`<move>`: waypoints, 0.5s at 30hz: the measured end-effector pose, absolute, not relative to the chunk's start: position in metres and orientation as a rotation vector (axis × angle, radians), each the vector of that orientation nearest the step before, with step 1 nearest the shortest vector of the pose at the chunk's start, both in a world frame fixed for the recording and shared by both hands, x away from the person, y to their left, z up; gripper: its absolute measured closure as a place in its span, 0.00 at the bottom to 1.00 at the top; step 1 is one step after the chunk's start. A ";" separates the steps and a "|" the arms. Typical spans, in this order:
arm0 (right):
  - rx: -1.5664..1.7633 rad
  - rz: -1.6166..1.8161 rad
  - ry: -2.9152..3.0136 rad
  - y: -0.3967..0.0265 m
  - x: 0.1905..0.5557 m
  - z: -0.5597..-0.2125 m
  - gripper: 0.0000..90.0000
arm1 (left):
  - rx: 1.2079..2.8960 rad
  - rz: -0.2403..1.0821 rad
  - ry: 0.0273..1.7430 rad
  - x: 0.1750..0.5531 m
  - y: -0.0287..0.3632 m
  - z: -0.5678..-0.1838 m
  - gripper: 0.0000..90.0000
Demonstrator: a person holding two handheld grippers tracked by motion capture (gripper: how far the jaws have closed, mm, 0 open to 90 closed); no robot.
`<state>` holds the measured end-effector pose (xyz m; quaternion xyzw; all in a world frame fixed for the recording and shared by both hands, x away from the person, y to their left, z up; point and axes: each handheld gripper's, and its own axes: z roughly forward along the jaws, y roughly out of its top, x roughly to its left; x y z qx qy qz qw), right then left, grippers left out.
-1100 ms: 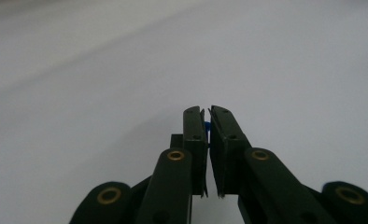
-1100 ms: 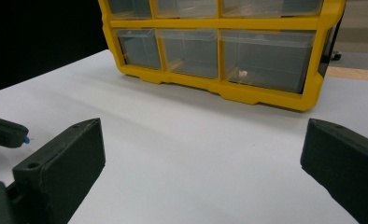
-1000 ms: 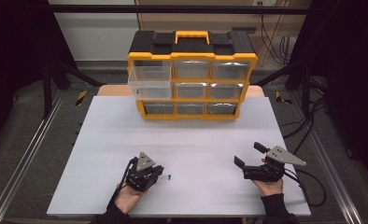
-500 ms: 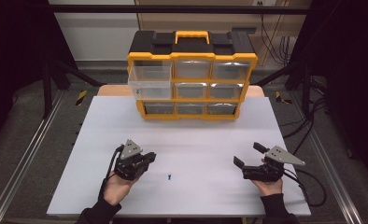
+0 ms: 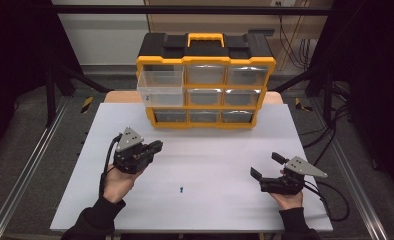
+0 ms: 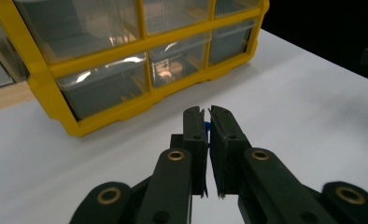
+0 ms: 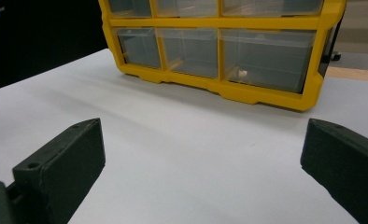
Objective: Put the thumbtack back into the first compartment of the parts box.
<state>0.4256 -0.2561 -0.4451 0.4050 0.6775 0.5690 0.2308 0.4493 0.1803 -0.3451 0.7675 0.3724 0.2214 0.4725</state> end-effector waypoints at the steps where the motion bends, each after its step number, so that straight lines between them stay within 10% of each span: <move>1: 1.125 1.568 1.858 -0.255 0.425 -0.445 0.01 | 1.875 0.549 0.907 0.451 0.180 -0.340 0.94; 15: 1.108 1.537 1.867 -0.257 0.426 -0.446 0.01 | 1.868 0.602 0.872 0.471 0.175 -0.293 0.94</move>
